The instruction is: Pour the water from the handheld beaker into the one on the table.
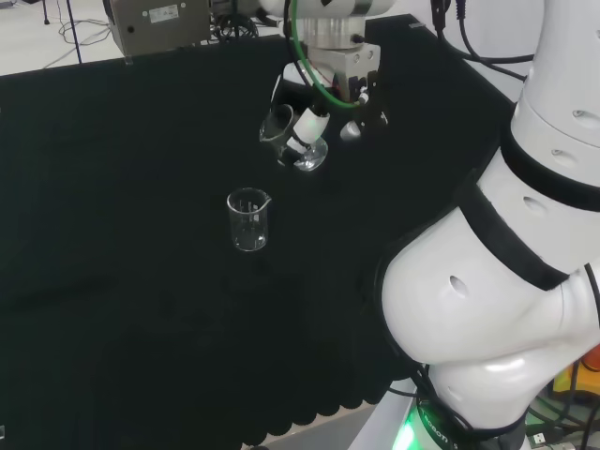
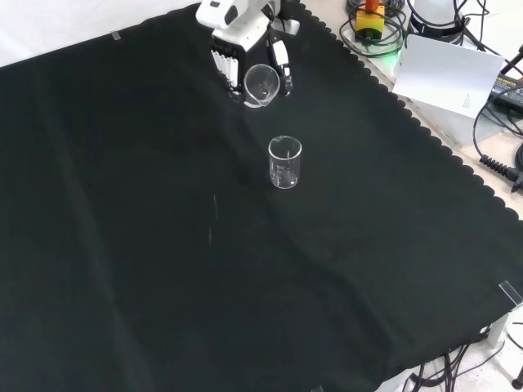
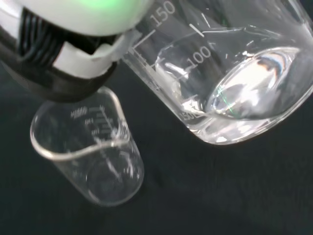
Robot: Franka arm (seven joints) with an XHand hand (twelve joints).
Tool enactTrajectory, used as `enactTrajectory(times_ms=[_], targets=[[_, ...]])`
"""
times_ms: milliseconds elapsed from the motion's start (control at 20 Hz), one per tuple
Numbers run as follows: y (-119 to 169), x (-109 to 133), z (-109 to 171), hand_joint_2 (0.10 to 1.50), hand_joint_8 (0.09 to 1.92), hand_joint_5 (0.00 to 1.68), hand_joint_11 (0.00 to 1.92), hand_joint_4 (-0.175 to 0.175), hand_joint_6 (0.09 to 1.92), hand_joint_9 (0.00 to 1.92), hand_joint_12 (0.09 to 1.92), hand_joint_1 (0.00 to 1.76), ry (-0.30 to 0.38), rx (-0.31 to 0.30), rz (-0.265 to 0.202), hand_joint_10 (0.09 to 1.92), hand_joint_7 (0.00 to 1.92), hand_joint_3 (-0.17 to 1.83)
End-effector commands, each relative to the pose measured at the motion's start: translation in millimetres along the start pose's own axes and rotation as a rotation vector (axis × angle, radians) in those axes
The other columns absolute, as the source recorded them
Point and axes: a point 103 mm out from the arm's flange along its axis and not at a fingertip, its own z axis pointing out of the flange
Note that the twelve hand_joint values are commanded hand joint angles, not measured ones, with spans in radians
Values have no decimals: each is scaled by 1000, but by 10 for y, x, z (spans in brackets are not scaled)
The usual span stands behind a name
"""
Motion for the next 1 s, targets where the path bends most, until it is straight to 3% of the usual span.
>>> enactTrajectory(times_ms=[50, 550, 1000], targets=[[5, 187, 190, 619, 333, 1318, 1436, -23, 613, 1731, 640, 1182, -72, 115, -21, 87, 1649, 705], [77, 304, 282, 619, 342, 1315, 1433, -21, 619, 1733, 641, 1181, -162, 245, -26, 87, 1648, 708], [58, 354, 264, 618, 351, 1313, 1432, -19, 625, 1734, 644, 1180, -211, 288, -24, 87, 1647, 711]])
